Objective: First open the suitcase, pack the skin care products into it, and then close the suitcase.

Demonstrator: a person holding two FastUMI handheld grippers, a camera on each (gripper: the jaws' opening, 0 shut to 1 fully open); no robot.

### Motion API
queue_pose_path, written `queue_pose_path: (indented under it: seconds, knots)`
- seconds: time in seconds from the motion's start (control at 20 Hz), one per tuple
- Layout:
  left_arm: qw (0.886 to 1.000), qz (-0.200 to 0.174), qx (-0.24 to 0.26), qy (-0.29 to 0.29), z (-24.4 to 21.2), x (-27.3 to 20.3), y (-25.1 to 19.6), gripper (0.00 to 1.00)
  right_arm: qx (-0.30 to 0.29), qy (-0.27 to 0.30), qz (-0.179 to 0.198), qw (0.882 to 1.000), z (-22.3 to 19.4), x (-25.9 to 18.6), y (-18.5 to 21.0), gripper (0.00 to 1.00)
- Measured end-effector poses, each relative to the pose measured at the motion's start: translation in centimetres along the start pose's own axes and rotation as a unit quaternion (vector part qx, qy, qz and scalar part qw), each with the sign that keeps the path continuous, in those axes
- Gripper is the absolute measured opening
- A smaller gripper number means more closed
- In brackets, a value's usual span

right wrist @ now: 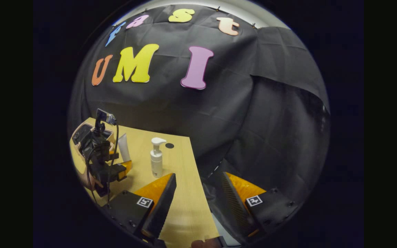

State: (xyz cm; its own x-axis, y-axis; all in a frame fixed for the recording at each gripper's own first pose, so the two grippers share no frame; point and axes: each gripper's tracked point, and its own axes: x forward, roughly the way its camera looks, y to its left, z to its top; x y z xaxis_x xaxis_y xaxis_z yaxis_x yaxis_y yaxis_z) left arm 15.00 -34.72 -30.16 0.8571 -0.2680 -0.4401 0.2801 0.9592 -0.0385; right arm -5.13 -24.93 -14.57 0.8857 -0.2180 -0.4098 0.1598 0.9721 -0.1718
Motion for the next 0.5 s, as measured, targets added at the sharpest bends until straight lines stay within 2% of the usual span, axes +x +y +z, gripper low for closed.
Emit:
queue_pose_path:
  seconds: [0.2, 0.3, 0.35, 0.4, 0.5]
  knots:
    - [1.000, -0.006, -0.005, 0.030, -1.2, 2.3, 0.4, 1.00, 0.001, -0.002, 0.013, 1.000, 0.7, 1.4, 1.5, 0.77]
    - [0.999, -0.009, 0.005, 0.031, -1.0, 3.0, 0.5, 0.90, 0.000, -0.004, 0.019, 1.000, 0.8, 2.1, 1.9, 0.79]
    - [0.999, -0.011, 0.010, 0.031, -0.9, 3.2, 0.5, 0.89, 0.001, -0.003, 0.021, 1.000, 0.6, 2.5, 2.1, 0.78]
    - [1.000, -0.013, 0.014, 0.025, -0.6, 3.4, 0.5, 0.77, 0.001, 0.000, 0.022, 1.000, 0.3, 2.8, 2.2, 0.79]
    - [0.999, -0.025, 0.017, 0.029, -0.6, 3.8, 0.2, 0.66, 0.002, 0.007, 0.025, 1.000, -0.6, 3.5, 2.6, 0.79]
